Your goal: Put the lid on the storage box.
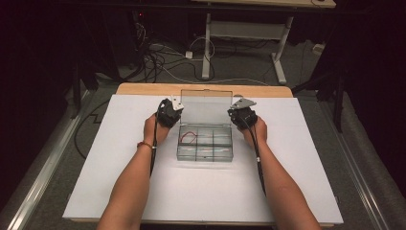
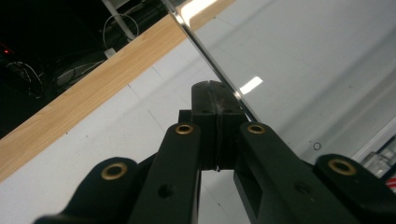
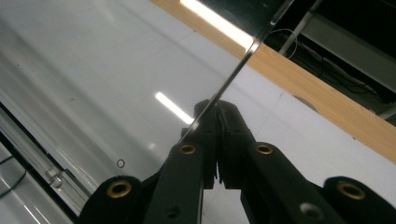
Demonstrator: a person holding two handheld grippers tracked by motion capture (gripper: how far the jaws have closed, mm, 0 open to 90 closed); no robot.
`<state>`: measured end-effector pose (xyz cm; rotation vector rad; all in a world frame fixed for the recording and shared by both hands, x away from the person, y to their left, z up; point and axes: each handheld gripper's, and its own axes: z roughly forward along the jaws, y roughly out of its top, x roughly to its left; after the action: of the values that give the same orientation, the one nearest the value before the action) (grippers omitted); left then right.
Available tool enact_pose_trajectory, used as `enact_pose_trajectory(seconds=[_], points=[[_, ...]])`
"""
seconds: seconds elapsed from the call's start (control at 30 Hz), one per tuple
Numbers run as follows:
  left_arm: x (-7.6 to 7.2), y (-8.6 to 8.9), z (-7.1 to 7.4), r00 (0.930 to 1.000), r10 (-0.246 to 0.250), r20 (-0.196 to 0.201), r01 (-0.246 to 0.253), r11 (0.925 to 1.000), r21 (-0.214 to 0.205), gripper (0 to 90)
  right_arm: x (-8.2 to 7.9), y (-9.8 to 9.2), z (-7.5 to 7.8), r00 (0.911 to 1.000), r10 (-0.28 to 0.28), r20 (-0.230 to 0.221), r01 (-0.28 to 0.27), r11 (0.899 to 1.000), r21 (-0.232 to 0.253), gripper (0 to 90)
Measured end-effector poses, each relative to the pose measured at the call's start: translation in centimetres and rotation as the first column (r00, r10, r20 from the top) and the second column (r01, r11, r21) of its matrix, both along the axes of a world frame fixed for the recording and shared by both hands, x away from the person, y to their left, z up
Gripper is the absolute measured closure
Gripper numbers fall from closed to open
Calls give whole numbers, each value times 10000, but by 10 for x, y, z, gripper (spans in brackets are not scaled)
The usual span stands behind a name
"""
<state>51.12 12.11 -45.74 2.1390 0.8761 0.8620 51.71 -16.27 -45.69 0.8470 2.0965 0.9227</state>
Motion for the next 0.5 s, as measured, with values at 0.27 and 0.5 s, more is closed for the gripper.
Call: enact_pose_trajectory(seconds=[0.27,0.5], points=[[-4,-1,8,9999,-44,101,42,9998,175,870,-4,1,9,9996,-47,263,44,9999,100,881],[-7,0,16,9997,-116,201,112,9997,195,870,-6,1,19,9983,-106,572,96,9998,175,881]])
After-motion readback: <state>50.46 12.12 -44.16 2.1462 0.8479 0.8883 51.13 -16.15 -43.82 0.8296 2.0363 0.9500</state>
